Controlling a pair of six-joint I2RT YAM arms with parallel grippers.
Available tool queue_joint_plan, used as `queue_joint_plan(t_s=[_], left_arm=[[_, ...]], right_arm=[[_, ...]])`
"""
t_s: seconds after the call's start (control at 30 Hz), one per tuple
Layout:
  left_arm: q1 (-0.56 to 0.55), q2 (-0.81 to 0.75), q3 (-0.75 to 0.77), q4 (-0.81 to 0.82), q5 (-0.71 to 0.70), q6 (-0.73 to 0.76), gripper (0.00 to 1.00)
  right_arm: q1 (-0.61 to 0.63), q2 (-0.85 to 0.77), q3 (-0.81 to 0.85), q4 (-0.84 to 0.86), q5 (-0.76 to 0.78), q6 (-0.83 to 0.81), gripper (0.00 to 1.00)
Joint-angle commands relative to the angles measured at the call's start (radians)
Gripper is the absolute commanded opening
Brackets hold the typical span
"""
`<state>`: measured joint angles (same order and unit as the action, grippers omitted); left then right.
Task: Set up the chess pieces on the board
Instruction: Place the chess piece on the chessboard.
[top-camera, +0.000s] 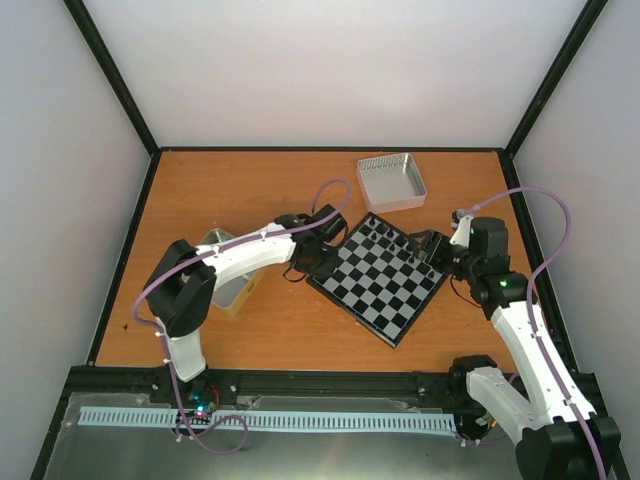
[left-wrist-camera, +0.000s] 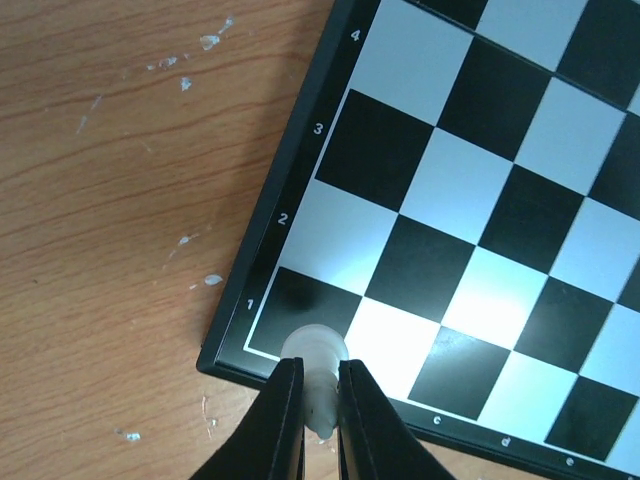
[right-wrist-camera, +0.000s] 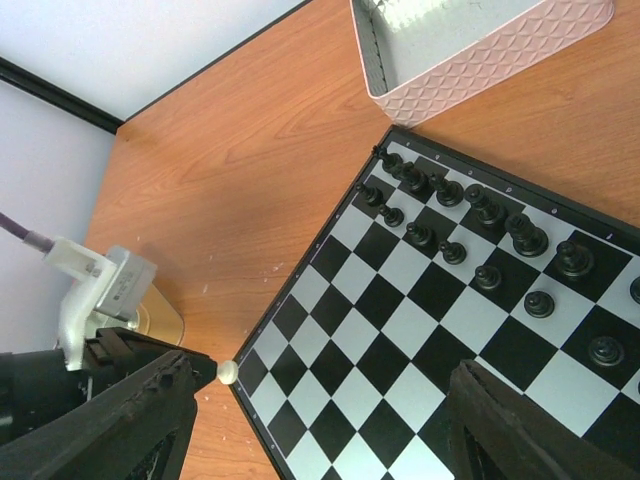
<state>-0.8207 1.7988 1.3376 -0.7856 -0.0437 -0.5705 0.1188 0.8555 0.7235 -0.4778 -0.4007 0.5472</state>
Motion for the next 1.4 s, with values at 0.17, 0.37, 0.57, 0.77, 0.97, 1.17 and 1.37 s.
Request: queue_joint_plan(t_s=[0.17, 0.37, 0.57, 0.77, 0.97, 1.17, 1.37], left_arm=[[-0.008, 0.077, 0.06, -0.015, -0.001, 0.017, 0.02], [-0.008, 0.1, 0.062, -0.01, -0.008, 0.011, 0.04], [-0.008, 0.074, 0.054, -0.01, -0.013, 0.002, 0.38], [-0.008, 0.055, 0.056, 0.012, 0.005, 0.006, 0.43], [-0.008, 0.049, 0.057, 0.011, -0.015, -0.003, 0.42], [-0.003, -0.019, 0.04, 0.027, -0.058, -0.019, 0.42], [0.009, -0.084, -0.008, 0.077, -0.019, -0.027, 0.43]], right_arm=[[0.007, 0.01, 0.011, 0.039, 0.006, -0.008, 0.69], [0.007, 0.013, 0.008, 0.044, -0.001, -0.004, 0.69], [0.007, 0.011, 0.008, 0.042, -0.001, -0.005, 0.69], [0.007, 0.014, 0.007, 0.044, -0.006, -0.002, 0.69], [0.007, 0.013, 0.012, 0.039, -0.005, -0.004, 0.69], [0.006, 0.007, 0.011, 0.035, -0.024, -0.013, 0.69], [0.008, 0.007, 0.009, 0.034, -0.031, -0.02, 0.68]])
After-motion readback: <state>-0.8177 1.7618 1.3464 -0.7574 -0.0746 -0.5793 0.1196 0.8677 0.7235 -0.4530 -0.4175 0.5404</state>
